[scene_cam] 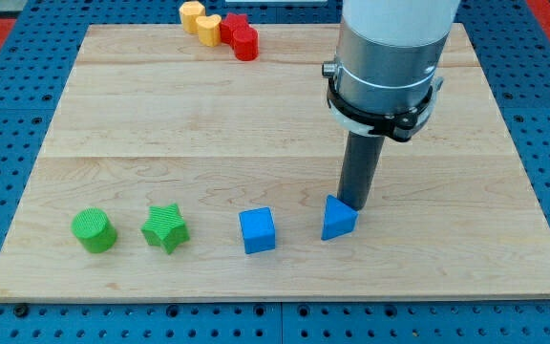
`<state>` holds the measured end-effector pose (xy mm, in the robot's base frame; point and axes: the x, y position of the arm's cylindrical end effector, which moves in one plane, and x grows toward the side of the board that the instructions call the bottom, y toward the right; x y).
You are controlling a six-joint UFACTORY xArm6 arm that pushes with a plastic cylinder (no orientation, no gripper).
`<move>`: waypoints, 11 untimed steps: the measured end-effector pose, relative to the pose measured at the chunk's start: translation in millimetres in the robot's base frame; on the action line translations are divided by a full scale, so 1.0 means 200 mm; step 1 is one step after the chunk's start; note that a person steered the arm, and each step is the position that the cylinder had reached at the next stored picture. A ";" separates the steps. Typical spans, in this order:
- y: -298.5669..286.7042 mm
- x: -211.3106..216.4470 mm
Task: Push the red star away from the yellow hexagon
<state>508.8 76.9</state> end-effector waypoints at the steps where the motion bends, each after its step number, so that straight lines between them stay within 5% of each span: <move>1: -0.07 -0.01; 4: 0.00 0.08; 7: 0.53 -0.40; 8: 0.67 -0.40; 9: 0.67 -0.40; 11: 0.63 -0.82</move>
<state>344.4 202.6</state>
